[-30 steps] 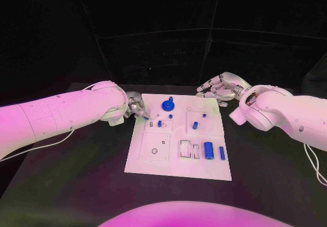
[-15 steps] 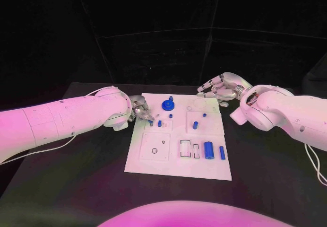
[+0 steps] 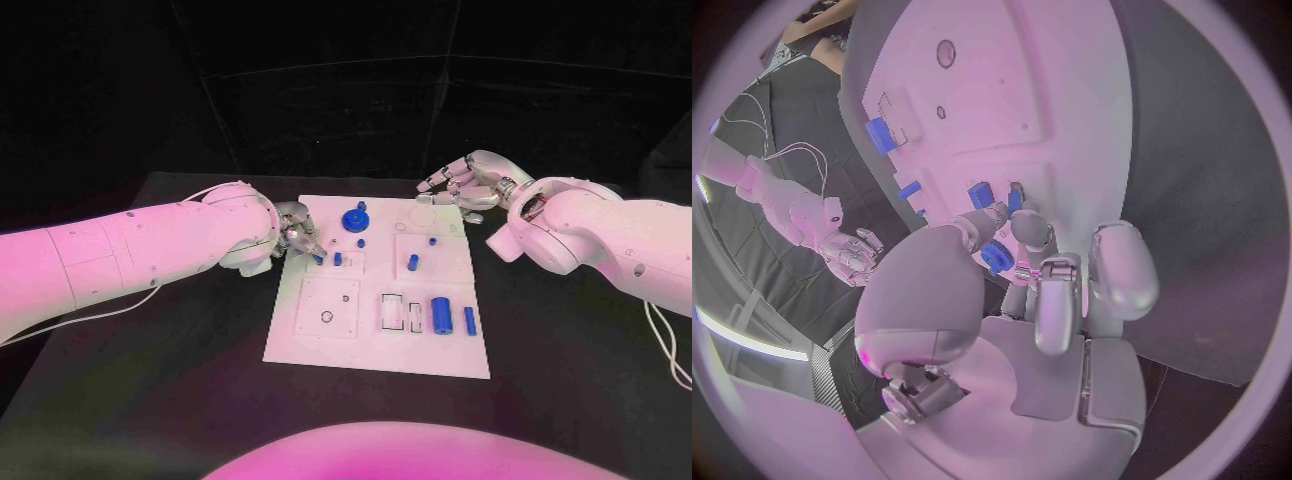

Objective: Assemble the parts on the task board

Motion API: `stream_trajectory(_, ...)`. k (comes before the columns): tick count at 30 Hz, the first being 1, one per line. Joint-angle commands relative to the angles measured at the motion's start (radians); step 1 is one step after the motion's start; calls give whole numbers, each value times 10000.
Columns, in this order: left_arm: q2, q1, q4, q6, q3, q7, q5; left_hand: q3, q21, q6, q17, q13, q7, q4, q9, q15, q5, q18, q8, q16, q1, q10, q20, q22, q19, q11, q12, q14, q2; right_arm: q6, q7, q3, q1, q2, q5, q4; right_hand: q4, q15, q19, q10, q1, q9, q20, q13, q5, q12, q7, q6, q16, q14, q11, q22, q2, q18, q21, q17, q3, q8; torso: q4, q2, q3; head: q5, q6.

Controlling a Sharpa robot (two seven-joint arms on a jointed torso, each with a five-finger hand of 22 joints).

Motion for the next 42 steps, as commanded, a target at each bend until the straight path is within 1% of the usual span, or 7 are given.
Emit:
stream_trajectory(1,-1,-19,-11,477,-17,-276,-178,935,48,48,2634,41,-65,-864,23,-48,64,40,47,31,-4,130,6,19,95,-25,64,1055,67,62,34,6,21,2,-6,17,-28,55,-31,-25,54,4,-7,-17,45,8,-2,-63,25,1040,9,-11,31,56,-55,2634,-1,60,6,-5,-5,0,-10)
stream_trajectory(15,-2,-22,2,719,-19,-355,-261,941,71,69,2634,82,-85,-870,40,-60,61,34,96,31,-43,177,-5,52,109,-41,114,1055,38,62,43,6,21,0,-6,23,-28,55,-31,-25,54,4,-7,-17,45,8,-2,-63,25,1040,9,-11,31,56,-55,2634,-1,60,4,1,-2,3,-52)
stream_trajectory(25,9,-32,33,758,-20,-364,-262,868,106,184,2634,195,-164,-774,94,-107,51,23,282,31,-283,297,-46,114,139,-99,246,1055,-16,54,47,6,21,-16,-6,38,-28,55,-31,-25,54,4,-7,-17,45,8,-2,-63,25,1040,9,-11,31,56,-55,2634,-1,60,3,-4,-3,3,-57)
stream_trajectory(28,38,-33,-25,716,-20,-369,-262,759,134,243,2634,190,-204,-654,116,-132,47,14,374,31,-476,315,-69,159,160,-129,260,1055,-26,48,49,6,21,-20,-6,43,-21,53,-32,-21,48,4,-8,-16,53,13,-4,-60,25,1040,8,-16,33,57,-58,2634,-4,64,4,0,0,0,-55)
stream_trajectory(33,138,-32,-137,696,-20,-370,-262,303,165,325,2634,245,-260,-331,120,-168,31,2,491,31,-943,359,-105,219,187,-172,342,1055,-81,45,53,6,21,-18,-6,50,-21,53,-31,-24,47,4,-9,-20,54,10,-4,-60,25,1040,7,-14,33,56,-57,2634,-5,65,4,3,1,17,-67)
stream_trajectory(35,190,-32,-185,705,-19,-372,-262,111,182,346,2634,270,-271,-236,112,-181,29,-4,520,31,-1077,367,-119,248,199,-182,375,1055,-109,43,56,6,21,-17,-6,55,-21,53,-31,-24,47,4,-9,-20,54,10,-4,-60,25,1040,7,-14,33,56,-57,2634,-5,65,3,6,8,19,-75)
stream_trajectory(42,336,-30,-323,783,-18,-405,-262,-213,206,380,2634,314,-286,-120,87,-198,29,-12,558,31,-1230,378,-141,296,218,-195,430,1055,-154,38,56,6,21,-22,-6,66,-21,53,-31,-24,47,4,-9,-20,54,10,-4,-60,25,1040,7,-14,33,56,-57,2634,-5,65,-6,-1,2,8,-95)
